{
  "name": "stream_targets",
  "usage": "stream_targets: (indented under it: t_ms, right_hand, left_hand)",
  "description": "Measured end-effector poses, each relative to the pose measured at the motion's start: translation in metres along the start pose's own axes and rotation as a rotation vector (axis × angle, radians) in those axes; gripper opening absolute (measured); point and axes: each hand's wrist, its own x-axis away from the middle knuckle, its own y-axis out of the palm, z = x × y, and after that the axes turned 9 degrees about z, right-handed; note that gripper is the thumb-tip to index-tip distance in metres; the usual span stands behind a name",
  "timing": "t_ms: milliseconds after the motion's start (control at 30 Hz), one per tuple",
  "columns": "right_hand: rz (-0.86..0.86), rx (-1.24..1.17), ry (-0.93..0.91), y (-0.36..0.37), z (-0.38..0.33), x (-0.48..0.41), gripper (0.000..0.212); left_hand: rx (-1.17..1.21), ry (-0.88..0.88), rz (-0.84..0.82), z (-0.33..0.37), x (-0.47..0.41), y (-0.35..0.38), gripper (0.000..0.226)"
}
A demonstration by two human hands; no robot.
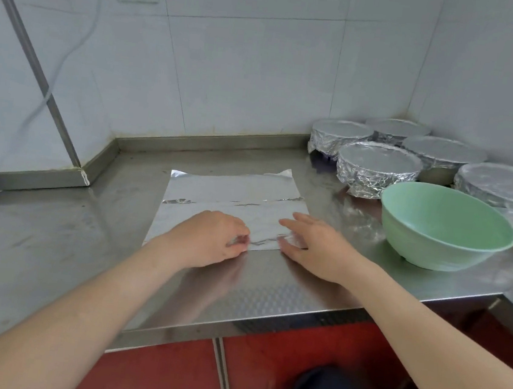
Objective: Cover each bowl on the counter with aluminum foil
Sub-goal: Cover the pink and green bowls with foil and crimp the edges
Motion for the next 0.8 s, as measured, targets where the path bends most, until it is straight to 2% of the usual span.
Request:
stream_targets:
  t_ms: [133, 200, 267, 367, 433, 600, 800]
  right_hand:
    - [-0.003, 0.013, -0.03, -0.014, 0.0, 0.007, 0.048]
    - [0.007, -0.016, 0.02, -0.02, -0.001, 0.003, 0.047]
    - [0.041, -0.202, 0.193, -0.025, -0.001, -0.005, 0.047]
    - [0.042, -0.764, 0.549, -0.03, -0.002, -0.016, 0.042]
    - [0.03, -0.989, 0.701, -0.035, -0.004, -0.018, 0.041]
    - [0.087, -1.293, 0.82, -0.033, -0.003, -0.021, 0.017]
    - [0.135, -1.43, 0.825, -0.028, -0.011, -0.024, 0.021]
  left_hand:
    - [-0.131, 0.076, -0.057, 0.004, -0.004, -0.001, 0.023]
    - [-0.122, 0.054, -0.074, 0.005, -0.008, -0.003, 0.022]
    - [-0.123, 0.01, -0.091, 0.004, -0.012, -0.003, 0.021]
    - [-0.146, 0.006, -0.079, 0.009, -0.015, 0.001, 0.027]
    - [-0.149, 0.023, -0.064, 0.018, -0.018, 0.004, 0.03]
    - [-0.151, 0.007, -0.028, 0.032, -0.029, 0.008, 0.04]
    - [-0.183, -0.101, 0.1, 0.063, -0.035, 0.016, 0.042]
